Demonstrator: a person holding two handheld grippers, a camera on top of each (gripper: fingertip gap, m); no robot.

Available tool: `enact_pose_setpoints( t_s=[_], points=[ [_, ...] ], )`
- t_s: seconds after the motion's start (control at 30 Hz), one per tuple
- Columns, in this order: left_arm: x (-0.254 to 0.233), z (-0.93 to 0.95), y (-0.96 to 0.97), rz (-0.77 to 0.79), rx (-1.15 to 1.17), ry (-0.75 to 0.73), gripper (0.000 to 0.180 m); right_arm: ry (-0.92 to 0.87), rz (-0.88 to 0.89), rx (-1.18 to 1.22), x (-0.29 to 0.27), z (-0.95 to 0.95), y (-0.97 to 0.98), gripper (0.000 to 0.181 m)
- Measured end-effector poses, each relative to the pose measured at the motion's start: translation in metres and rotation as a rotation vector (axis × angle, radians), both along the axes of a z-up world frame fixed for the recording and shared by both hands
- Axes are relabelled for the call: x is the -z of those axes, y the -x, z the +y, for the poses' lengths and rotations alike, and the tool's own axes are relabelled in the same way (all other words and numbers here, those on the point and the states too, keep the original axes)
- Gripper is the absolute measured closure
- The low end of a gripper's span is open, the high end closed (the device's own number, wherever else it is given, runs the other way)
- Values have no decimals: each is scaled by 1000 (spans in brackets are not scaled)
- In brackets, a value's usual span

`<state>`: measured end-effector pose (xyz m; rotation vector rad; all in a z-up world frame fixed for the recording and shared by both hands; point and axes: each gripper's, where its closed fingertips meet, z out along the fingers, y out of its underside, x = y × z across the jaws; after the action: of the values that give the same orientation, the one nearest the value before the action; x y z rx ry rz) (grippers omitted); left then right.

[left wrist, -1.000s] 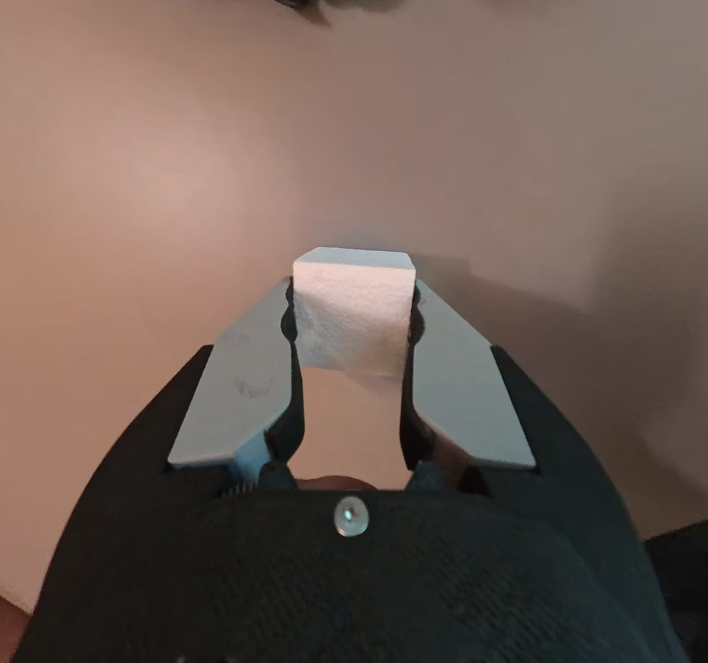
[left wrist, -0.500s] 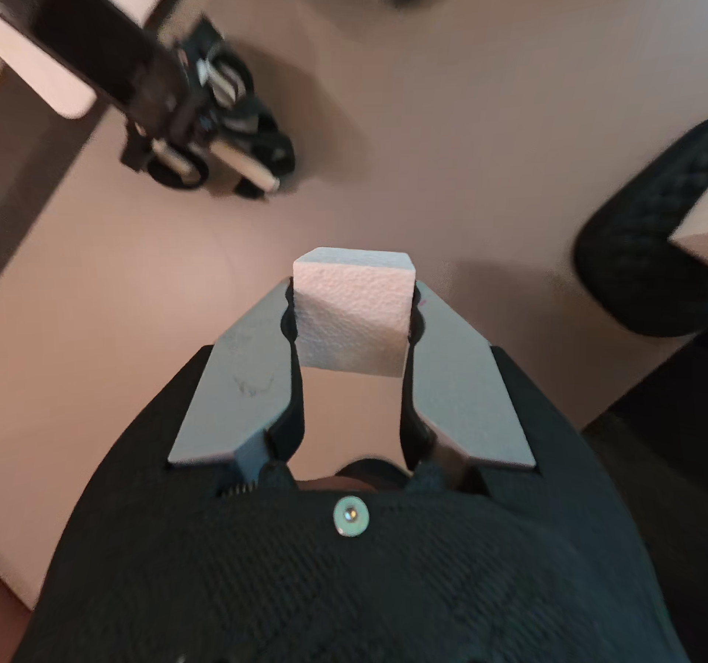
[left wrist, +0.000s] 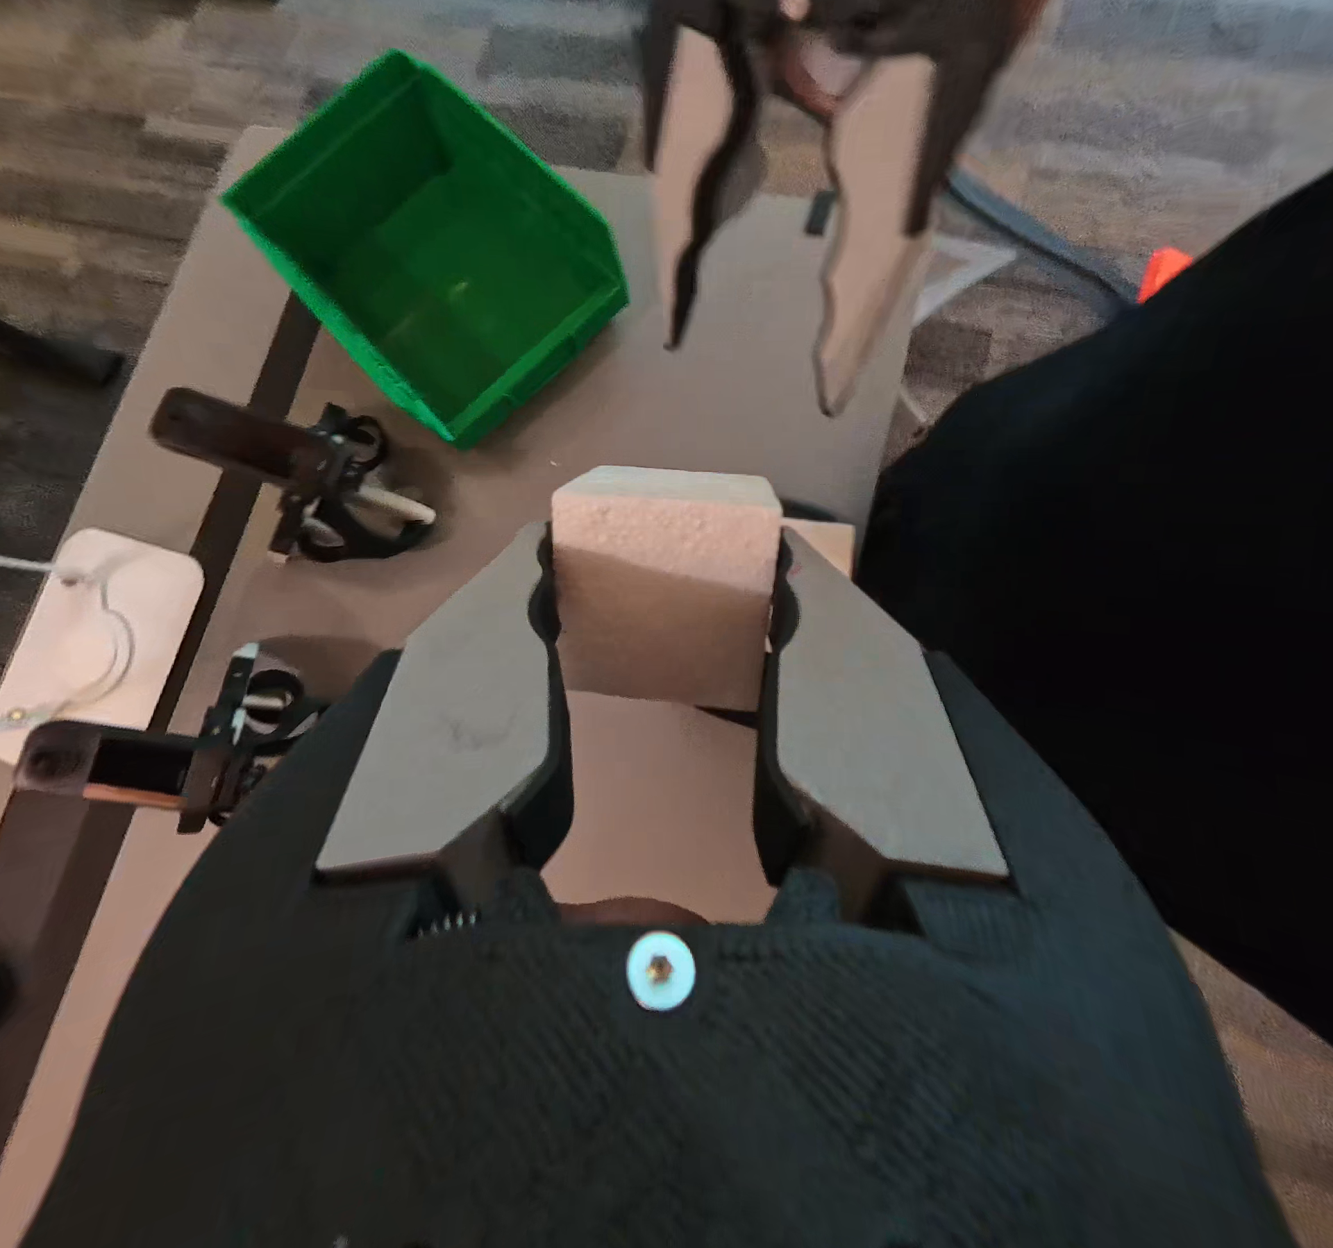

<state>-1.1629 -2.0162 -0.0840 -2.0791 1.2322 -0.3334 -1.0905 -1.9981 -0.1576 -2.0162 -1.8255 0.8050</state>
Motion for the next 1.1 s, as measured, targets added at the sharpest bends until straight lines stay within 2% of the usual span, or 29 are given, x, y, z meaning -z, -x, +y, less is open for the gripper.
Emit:
enact_pose_setpoints(
  t_s=[0.2, 0.37, 0.57, 0.73, 0.77, 0.9, 1.0, 1.1],
  points=[
    [63, -19, -35, 156, 89, 129, 124, 79, 31, 178, 32, 29, -37, 113],
    [93, -19, -29, 252, 67, 146, 118, 110, 29, 204, 54, 20, -43, 113],
    [89, -25, -37, 171, 58, 165, 114, 49, 100, 123, 63, -9, -33, 117],
    [79, -24, -31, 119, 20, 133, 112, 83, 210, 20, 65, -62, -18, 125],
    [75, -25, -30, 104, 17, 126, 111, 94, 219, -12, 68, -74, -15, 130],
    [51, -35, -30, 17, 24, 94, 109, 147, 194, -129, 89, -116, -4, 130],
    [21, -45, -22, -85, -2, 55, 105, 115, 220, -214, 103, -129, 15, 148],
    [-2, -54, 3, -184, -91, 13, 110, 39, 223, -254, 120, -120, 40, 179]
  ],
)
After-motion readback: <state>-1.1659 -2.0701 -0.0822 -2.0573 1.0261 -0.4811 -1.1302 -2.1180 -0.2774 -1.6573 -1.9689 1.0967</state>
